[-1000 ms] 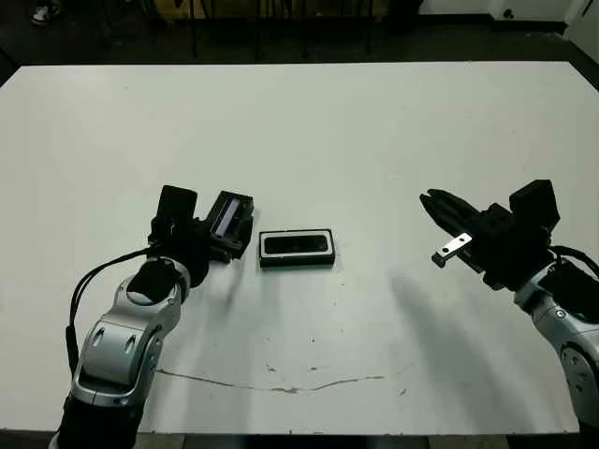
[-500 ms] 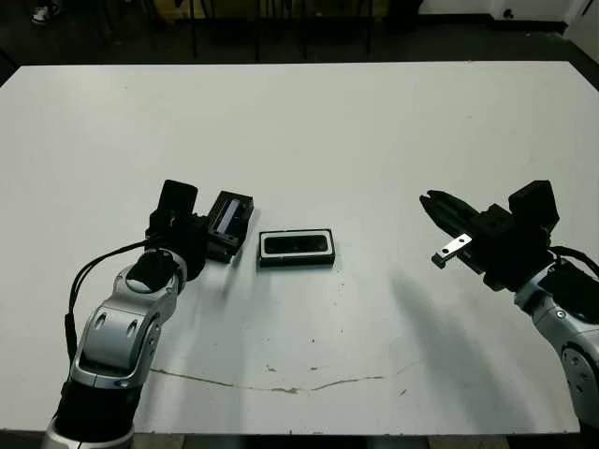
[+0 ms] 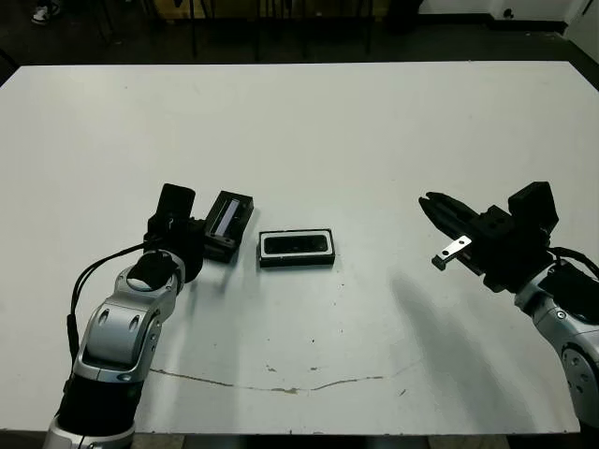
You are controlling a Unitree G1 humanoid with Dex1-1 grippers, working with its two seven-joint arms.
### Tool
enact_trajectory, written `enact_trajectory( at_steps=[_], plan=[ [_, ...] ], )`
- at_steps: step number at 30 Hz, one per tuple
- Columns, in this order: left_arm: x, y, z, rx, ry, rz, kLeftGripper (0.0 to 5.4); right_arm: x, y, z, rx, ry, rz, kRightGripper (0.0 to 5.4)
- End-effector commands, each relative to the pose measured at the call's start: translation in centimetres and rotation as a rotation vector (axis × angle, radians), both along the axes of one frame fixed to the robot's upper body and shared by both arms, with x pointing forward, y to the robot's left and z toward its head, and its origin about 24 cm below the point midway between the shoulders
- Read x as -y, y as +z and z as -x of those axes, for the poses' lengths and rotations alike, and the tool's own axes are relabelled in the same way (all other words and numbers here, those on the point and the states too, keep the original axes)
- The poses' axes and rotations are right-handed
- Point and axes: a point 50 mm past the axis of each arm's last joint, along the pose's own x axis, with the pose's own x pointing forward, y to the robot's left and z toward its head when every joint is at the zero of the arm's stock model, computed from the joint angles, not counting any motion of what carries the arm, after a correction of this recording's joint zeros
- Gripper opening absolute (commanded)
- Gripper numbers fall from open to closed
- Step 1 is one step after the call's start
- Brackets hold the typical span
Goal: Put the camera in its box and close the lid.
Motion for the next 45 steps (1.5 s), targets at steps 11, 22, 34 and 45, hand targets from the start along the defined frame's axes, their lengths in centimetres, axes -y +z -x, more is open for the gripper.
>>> enact_trajectory(
  at_steps=[11,22,34,45],
  plan=[
    [-0.3,-1.1,0.2,-0.066,0.011,0.0,5.39,0.5,-0.3,0.1,-0.024,-0.012,0.012,0.0],
    [-0.6,-1.9,0.3,-0.116,-0.03,-0.027,5.39,0.4,-0.3,0.2,-0.028,-0.017,0.005,0.0],
    [-1.6,-3.0,0.3,-0.215,-0.004,-0.026,4.77,0.4,-0.2,0.3,-0.025,-0.025,0.016,0.0],
    [-2.1,-2.4,0.4,-0.253,-0.173,-0.096,2.82,0.4,-0.3,0.3,-0.025,-0.021,0.01,0.0]
  ],
)
